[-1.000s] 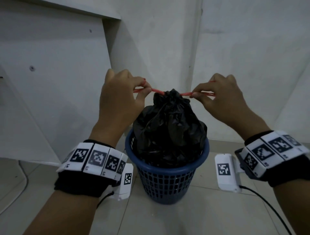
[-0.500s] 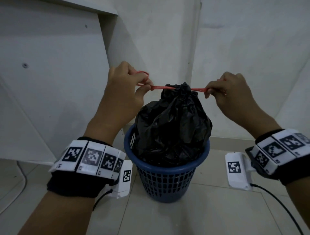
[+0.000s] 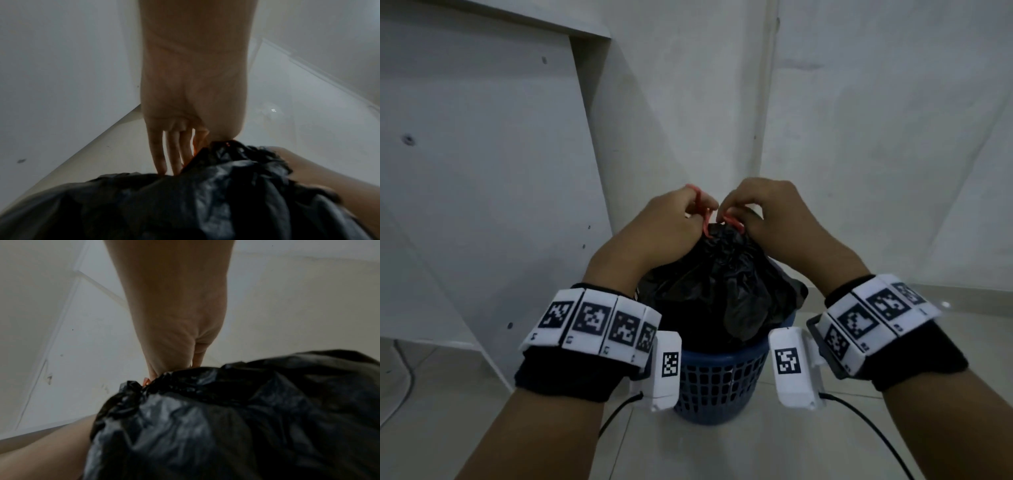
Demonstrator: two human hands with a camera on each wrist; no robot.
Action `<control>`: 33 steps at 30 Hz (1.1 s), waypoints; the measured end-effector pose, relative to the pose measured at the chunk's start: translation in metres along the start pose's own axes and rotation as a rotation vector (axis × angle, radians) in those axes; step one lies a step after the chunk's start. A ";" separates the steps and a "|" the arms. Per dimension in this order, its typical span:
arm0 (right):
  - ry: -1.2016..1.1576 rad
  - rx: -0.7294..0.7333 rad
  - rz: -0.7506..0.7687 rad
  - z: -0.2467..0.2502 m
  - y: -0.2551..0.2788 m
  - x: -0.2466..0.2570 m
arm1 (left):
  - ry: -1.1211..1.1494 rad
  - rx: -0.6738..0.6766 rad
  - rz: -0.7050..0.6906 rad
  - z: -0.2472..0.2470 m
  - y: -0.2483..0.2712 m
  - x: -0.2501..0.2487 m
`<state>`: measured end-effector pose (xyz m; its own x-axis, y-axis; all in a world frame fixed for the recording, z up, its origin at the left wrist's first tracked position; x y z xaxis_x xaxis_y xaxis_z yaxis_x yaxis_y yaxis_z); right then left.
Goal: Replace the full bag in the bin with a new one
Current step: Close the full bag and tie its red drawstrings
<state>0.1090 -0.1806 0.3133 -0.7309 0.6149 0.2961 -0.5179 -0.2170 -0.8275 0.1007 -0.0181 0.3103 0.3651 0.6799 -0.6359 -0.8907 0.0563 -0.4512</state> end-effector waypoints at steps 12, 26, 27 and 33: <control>0.002 0.037 0.001 -0.019 0.011 -0.004 | -0.055 -0.218 0.079 -0.004 0.002 0.019; -0.137 0.009 -0.236 -0.027 0.015 -0.009 | -0.207 -0.362 0.060 0.047 0.025 0.019; -0.153 -0.009 -0.250 -0.029 0.014 -0.008 | -0.205 -0.277 0.114 0.044 0.029 0.021; -0.285 -0.042 -0.405 -0.029 0.012 -0.005 | 0.242 0.001 0.153 0.018 0.047 0.007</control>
<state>0.1199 -0.1640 0.2881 -0.5699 0.4105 0.7118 -0.7715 0.0306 -0.6354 0.0563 0.0031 0.2957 0.2805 0.4860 -0.8278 -0.9406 -0.0328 -0.3380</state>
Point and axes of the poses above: each hand's wrist, its own y-axis away from the middle knuckle, its own z-axis out of the back of the hand, x = y × z, the point moved 4 cm from there along -y, towards the middle knuckle, and after that the axes turned 13 degrees about -x, right-handed, at the moved point
